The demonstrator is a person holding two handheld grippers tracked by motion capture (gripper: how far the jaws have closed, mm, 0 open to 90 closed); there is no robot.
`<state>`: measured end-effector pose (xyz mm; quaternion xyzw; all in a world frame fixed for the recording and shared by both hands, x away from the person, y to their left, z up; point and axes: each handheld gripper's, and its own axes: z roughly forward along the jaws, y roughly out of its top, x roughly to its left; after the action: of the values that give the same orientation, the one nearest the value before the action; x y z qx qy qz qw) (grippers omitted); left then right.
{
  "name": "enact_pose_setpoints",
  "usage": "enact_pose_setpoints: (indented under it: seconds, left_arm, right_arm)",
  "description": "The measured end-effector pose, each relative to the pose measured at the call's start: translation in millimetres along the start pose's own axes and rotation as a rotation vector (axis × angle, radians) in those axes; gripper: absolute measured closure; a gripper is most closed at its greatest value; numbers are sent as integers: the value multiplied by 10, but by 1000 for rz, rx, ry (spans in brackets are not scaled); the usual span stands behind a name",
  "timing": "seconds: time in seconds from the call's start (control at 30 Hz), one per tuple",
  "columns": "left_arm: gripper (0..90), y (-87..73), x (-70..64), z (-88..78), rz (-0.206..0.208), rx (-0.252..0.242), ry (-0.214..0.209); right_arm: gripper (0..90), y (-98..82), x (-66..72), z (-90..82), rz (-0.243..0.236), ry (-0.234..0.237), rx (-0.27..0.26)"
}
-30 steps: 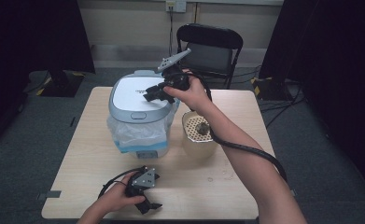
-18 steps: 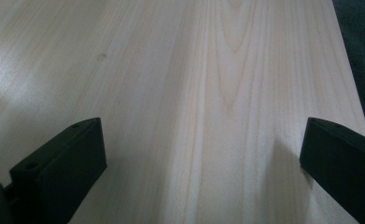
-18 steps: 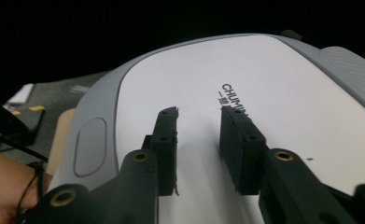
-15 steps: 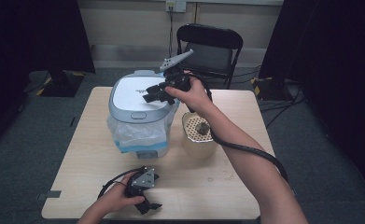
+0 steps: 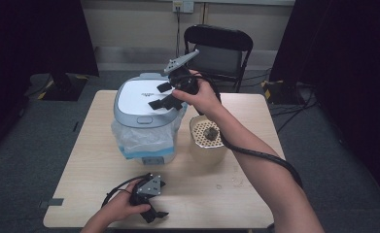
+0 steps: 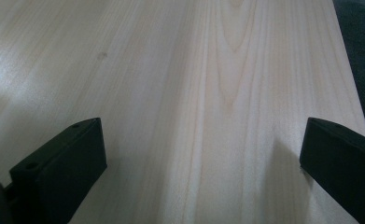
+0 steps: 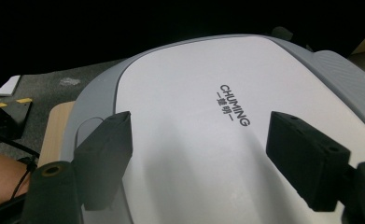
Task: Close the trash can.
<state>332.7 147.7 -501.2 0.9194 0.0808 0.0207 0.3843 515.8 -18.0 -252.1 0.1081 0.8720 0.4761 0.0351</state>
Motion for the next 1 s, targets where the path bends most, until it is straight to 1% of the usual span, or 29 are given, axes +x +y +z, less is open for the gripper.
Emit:
enact_pose_setpoints:
  seconds: [0.03, 0.07, 0.13, 0.17, 0.3, 0.4, 0.43, 0.47, 0.63, 0.73, 0.8, 0.93, 1.0]
  left_arm:
    - [0, 3, 0, -4, 1, 7, 1]
    - [0, -1, 0, 2, 1, -3, 1]
    - [0, 1, -1, -3, 2, 4, 2]
    - [0, -13, 5, 10, 8, -16, 0]
    - [0, -9, 1, 5, 5, -10, 3]
    - [0, -16, -8, -3, -1, -5, 6]
    - [0, -19, -8, -4, 5, -10, 8]
    - [0, -17, -11, -12, 5, 0, 9]
    - [0, -18, -12, -12, 5, -2, 12]
    - [0, -18, -11, -11, 4, -1, 7]
    - [0, -16, -7, -16, 14, -1, 19]
    - [0, -17, -8, -14, 12, -2, 16]
    - [0, -16, -7, -16, 15, -2, 20]
  right_arm:
    - [203, 4, 4, -13, 2, -3, -2]
    - [195, 7, 9, -27, -1, -5, -5]
    - [192, 15, 27, -53, -5, -6, -5]
    - [189, 17, 35, -67, -5, -5, -7]
    - [177, 10, 65, -136, -3, -6, -21]
    - [176, -16, 95, -190, -7, -7, -17]
    - [176, -26, 107, -209, -10, -9, -16]
    - [176, -37, 121, -232, -12, -9, -17]
    - [173, -94, 182, -347, -6, -18, -17]
    - [173, -131, 220, -420, -8, -17, -22]
    - [172, -168, 243, -460, -11, -18, -14]
    - [173, -258, 271, -542, -17, -26, -1]
    - [173, -301, 273, -587, -15, -29, -9]
